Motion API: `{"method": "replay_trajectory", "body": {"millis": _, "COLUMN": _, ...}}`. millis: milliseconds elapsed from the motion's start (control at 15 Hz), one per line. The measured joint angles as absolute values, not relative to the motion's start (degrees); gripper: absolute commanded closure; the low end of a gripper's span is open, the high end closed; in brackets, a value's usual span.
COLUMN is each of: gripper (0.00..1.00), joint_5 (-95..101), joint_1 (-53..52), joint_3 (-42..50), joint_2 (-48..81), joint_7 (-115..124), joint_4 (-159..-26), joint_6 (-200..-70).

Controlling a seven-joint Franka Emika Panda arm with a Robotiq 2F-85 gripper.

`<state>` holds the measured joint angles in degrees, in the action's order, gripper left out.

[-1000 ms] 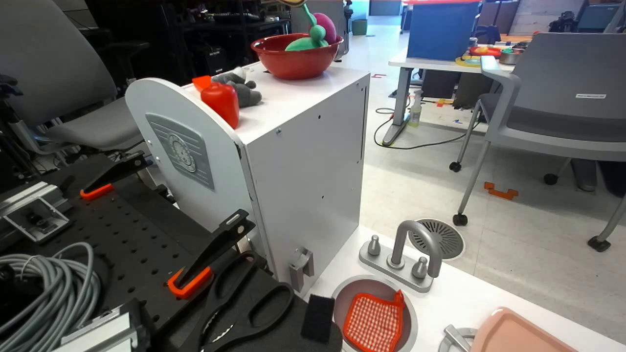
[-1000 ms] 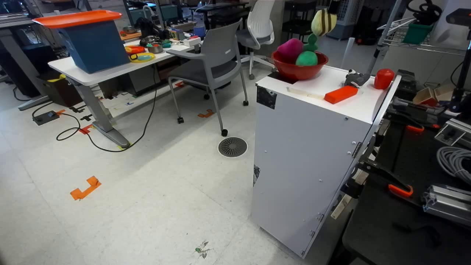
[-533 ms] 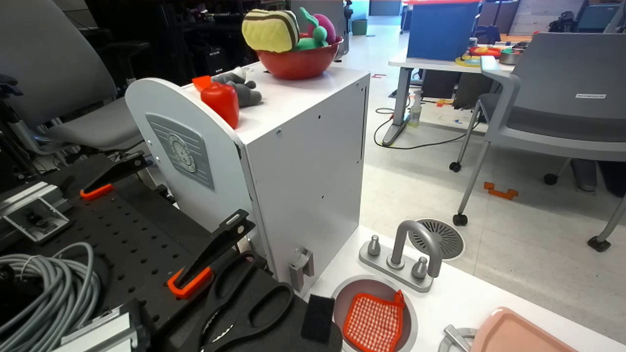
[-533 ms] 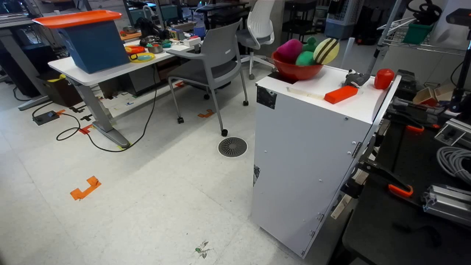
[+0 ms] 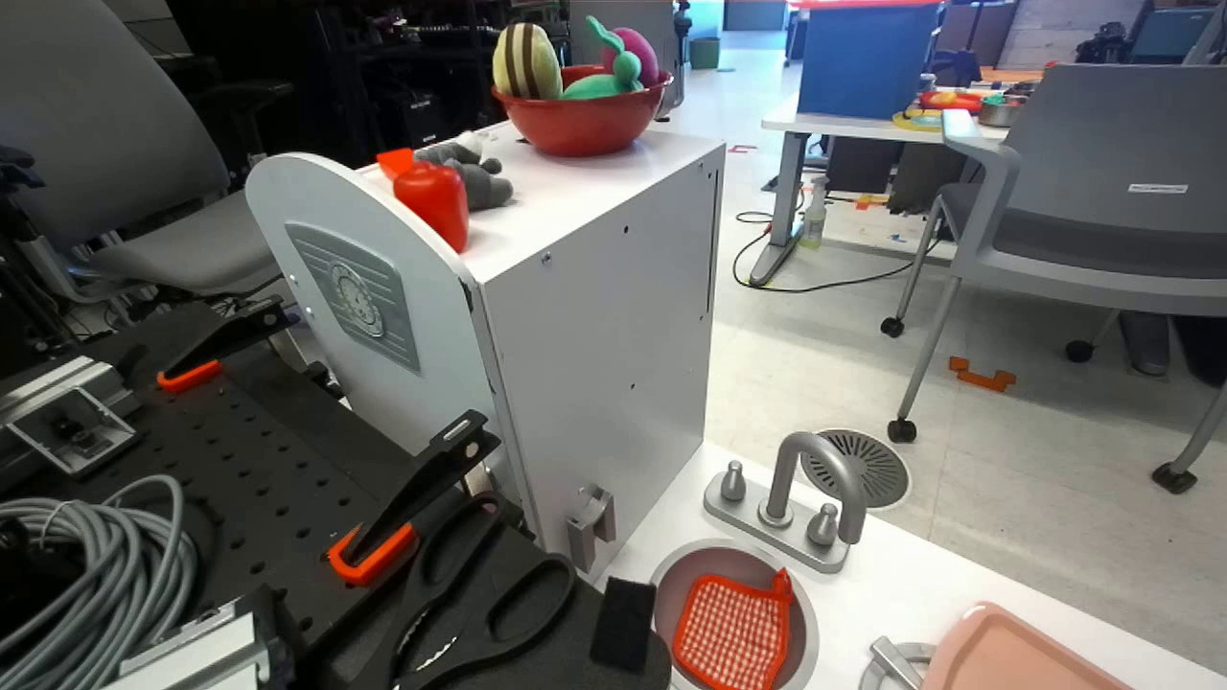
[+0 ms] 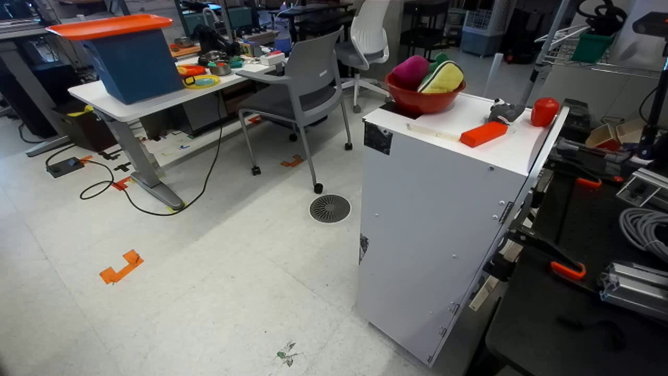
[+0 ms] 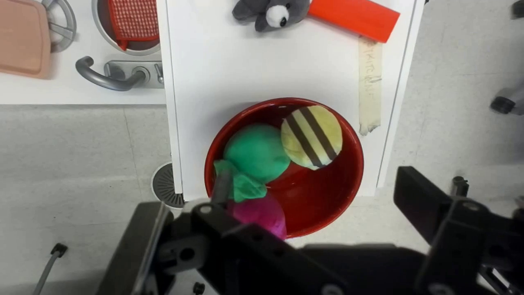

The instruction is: Pick the yellow object and put it in the bowl

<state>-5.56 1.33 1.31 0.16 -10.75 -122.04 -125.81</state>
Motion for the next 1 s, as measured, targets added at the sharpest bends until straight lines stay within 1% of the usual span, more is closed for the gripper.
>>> {"method": "replay_trajectory", "body": {"millis": 467, "gripper": 0.0, "joint_5": -5.6, "joint_1": 1.4, "joint_3": 1.6, "joint_2": -1.1, "joint_7": -6.1, "joint_4": -124.3, "joint_6": -124.9}}
{"method": "replay_trajectory", "body": {"millis": 1000, "gripper": 0.0, "joint_5": -5.7, "joint_1": 1.4, "joint_3": 1.6, "joint_2": -9.1, "joint_7": 3.3, "joint_4": -131.6, "joint_6": -118.7}}
